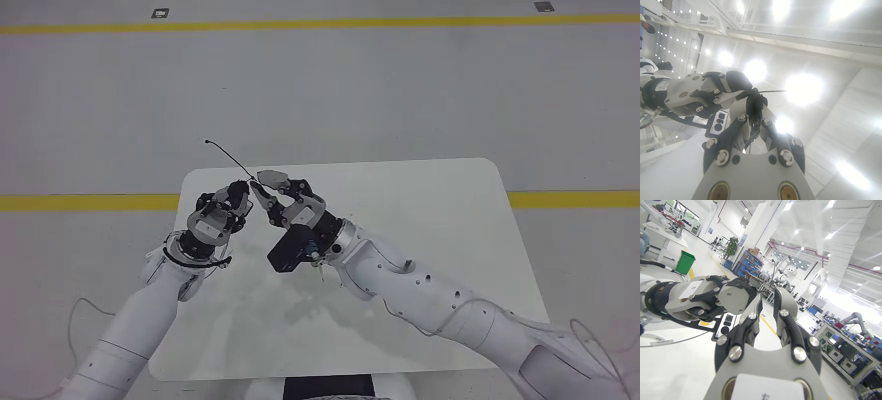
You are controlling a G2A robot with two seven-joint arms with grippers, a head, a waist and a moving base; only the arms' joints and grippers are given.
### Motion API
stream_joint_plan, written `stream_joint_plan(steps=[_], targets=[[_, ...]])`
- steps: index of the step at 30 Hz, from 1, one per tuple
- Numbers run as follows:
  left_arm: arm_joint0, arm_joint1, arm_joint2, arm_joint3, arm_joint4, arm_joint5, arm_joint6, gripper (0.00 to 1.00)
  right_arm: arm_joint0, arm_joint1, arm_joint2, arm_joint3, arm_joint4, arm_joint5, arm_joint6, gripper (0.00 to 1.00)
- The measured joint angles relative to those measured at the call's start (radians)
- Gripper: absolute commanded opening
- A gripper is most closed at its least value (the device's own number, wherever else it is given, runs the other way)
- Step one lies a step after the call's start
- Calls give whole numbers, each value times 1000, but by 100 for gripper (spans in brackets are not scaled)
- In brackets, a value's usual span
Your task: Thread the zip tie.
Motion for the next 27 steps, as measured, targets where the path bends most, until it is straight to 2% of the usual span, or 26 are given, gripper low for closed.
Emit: stream_joint_plan(steps=[27], targets=[[0, 0, 0, 0, 0, 0, 0, 0, 10, 9, -8, -1, 0, 7, -8, 9]])
